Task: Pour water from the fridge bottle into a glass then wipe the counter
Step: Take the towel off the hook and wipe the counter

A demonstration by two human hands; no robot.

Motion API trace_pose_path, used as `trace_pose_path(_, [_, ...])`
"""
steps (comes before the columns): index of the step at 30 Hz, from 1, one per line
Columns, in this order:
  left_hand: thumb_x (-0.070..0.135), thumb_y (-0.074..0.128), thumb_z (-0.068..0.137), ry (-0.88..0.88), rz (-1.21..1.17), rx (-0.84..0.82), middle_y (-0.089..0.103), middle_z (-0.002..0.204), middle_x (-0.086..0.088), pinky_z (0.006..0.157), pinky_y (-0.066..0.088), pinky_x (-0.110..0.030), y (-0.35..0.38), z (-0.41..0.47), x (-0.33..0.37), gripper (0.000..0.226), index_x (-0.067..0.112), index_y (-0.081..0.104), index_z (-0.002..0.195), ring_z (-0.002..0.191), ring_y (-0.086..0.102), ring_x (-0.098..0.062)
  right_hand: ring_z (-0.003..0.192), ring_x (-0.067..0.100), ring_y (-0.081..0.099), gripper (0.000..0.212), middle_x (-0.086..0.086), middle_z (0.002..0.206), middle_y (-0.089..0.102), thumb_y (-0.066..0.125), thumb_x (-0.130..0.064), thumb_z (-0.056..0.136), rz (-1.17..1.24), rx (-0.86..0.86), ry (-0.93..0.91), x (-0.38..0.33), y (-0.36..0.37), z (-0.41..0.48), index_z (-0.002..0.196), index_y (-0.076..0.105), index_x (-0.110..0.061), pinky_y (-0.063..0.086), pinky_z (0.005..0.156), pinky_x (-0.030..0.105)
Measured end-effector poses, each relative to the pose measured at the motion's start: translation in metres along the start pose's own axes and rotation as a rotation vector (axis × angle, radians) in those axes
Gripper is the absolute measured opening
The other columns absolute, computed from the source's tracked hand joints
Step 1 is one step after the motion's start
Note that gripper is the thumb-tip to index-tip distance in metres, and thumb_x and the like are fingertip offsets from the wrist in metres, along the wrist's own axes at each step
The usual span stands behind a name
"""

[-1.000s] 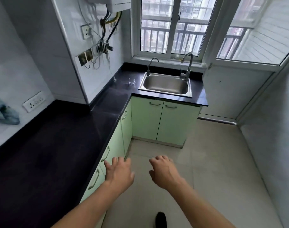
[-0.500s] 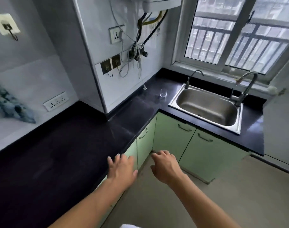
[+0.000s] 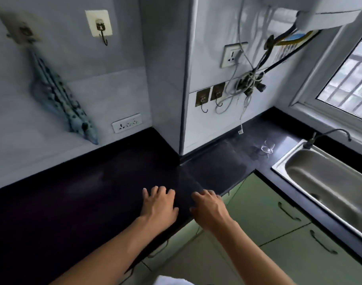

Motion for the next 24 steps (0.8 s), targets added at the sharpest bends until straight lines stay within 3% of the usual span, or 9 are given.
trace_pose_path(3, [0.051, 0.056, 0.094, -0.075, -0.019, 0.026, 0.050, 0.140, -0.005, 0.118, 0.021, -0.060, -0.016, 0.011, -0.035, 0.053, 0.022, 0.045, 0.137, 0.135, 0.040, -0.029, 0.118, 0.028, 0.051, 0.027, 0.002, 0.115, 0.058, 0.054, -0.042, 0.093, -0.009, -0.033, -0.093, -0.030, -0.003, 0.037, 0.112, 0.055, -0.022, 0.042, 0.091, 0.039])
trace_pose_path(7, [0.048, 0.057, 0.094, -0.202, -0.054, 0.092, 0.053, 0.136, -0.005, 0.116, 0.024, -0.059, -0.046, 0.029, -0.094, 0.049, 0.022, 0.049, 0.134, 0.132, 0.044, -0.028, 0.126, 0.028, 0.048, 0.044, 0.003, 0.129, 0.057, 0.054, -0.043, 0.094, -0.020, -0.037, -0.244, -0.081, -0.021, 0.097, 0.133, 0.052, -0.023, 0.041, 0.101, 0.041])
trace_pose_path(10, [0.045, 0.056, 0.094, -0.307, -0.035, 0.167, 0.056, 0.132, -0.005, 0.115, 0.027, -0.058, -0.080, 0.041, -0.144, 0.045, 0.021, 0.051, 0.132, 0.127, 0.048, -0.029, 0.129, 0.028, 0.047, 0.047, 0.004, 0.134, 0.056, 0.055, -0.042, 0.095, -0.032, -0.032, -0.357, -0.118, -0.041, 0.138, 0.137, 0.051, -0.023, 0.040, 0.104, 0.041])
trace_pose_path(14, [0.040, 0.055, 0.094, -0.450, 0.033, 0.376, 0.063, 0.121, -0.010, 0.099, 0.043, -0.047, -0.167, 0.052, -0.220, 0.039, 0.017, 0.059, 0.125, 0.111, 0.058, -0.033, 0.129, 0.030, 0.047, 0.047, 0.008, 0.134, 0.056, 0.055, -0.040, 0.096, -0.054, 0.007, -0.508, -0.169, -0.084, 0.193, 0.138, 0.051, -0.020, 0.042, 0.105, 0.042])
trace_pose_path(18, [0.027, 0.057, 0.092, -0.578, 0.033, 0.601, 0.065, 0.109, -0.021, 0.080, 0.046, -0.042, -0.262, 0.055, -0.291, 0.031, 0.007, 0.061, 0.116, 0.098, 0.062, -0.039, 0.118, 0.031, 0.055, 0.041, 0.011, 0.125, 0.060, 0.055, -0.038, 0.097, -0.054, 0.126, -0.643, -0.225, -0.144, 0.242, 0.132, 0.055, -0.016, 0.047, 0.096, 0.041])
trace_pose_path(21, [0.024, 0.057, 0.093, -0.663, 0.059, 0.705, 0.065, 0.103, -0.021, 0.076, 0.044, -0.041, -0.312, 0.058, -0.332, 0.028, 0.005, 0.059, 0.113, 0.094, 0.063, -0.040, 0.114, 0.031, 0.056, 0.044, 0.013, 0.124, 0.060, 0.055, -0.035, 0.098, 0.029, 0.184, -0.706, -0.271, -0.189, 0.274, 0.138, 0.053, -0.016, 0.048, 0.091, 0.037])
trace_pose_path(24, [0.028, 0.054, 0.097, -0.700, 0.025, 0.752, 0.065, 0.106, -0.018, 0.076, 0.043, -0.040, -0.340, 0.067, -0.359, 0.030, 0.006, 0.057, 0.116, 0.097, 0.063, -0.039, 0.111, 0.030, 0.060, 0.040, 0.014, 0.120, 0.064, 0.061, -0.031, 0.096, 0.240, 0.219, -0.753, -0.315, -0.233, 0.298, 0.131, 0.059, -0.013, 0.044, 0.083, 0.029])
Point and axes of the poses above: each hand's wrist, its own z-axis towards the middle knuckle, its own y-axis out of the palm, x = y × z, the point moved 9 cm from there along z, towards the middle knuckle
